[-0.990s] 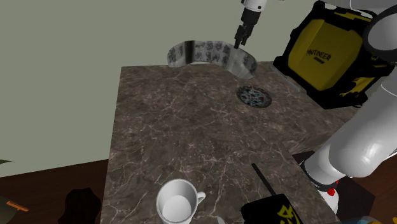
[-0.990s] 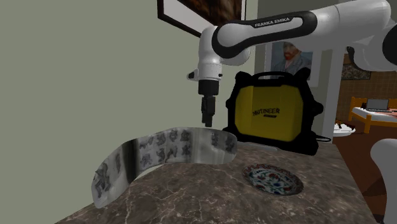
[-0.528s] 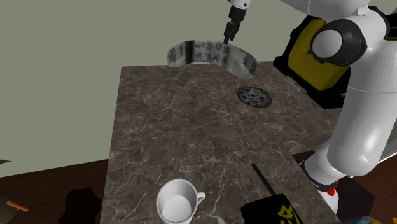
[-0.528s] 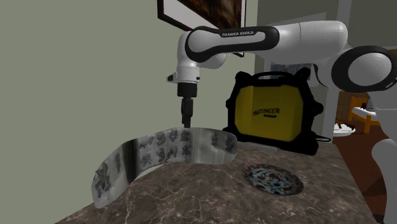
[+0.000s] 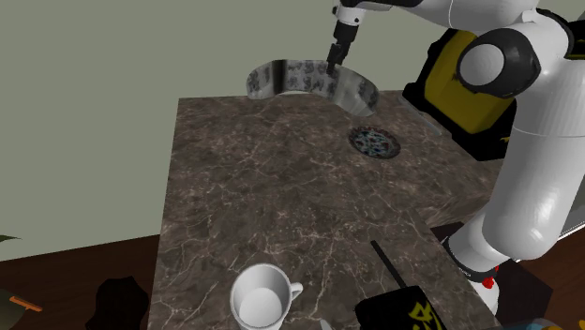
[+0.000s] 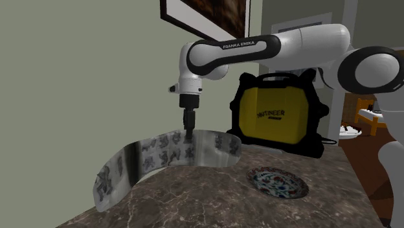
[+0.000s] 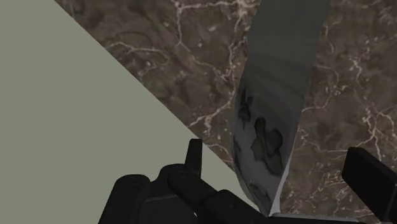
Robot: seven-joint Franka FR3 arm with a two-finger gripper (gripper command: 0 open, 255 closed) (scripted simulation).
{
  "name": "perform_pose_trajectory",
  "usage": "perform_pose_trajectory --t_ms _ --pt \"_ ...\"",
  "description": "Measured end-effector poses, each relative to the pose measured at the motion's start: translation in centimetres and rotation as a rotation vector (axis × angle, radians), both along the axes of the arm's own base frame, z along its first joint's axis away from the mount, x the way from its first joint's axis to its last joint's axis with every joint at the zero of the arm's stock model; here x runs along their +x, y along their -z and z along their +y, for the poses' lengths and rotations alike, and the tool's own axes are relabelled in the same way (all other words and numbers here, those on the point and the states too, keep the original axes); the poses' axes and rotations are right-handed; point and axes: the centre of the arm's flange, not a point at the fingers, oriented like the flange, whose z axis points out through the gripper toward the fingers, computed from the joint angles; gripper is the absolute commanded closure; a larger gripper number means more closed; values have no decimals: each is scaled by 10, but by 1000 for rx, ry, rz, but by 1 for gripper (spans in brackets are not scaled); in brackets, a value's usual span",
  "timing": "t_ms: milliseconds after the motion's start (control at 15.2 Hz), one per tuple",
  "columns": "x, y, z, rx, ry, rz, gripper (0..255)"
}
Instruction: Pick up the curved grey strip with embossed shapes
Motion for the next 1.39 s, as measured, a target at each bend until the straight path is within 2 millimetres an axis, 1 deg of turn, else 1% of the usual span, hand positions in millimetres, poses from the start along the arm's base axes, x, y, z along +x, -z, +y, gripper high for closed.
perform_pose_trajectory --t_ms 660,726,1386 --pt "0 2 0 0 0 -1 255" --pt "0 0 0 0 0 0 255" --pt "0 -46 0 3 0 15 255"
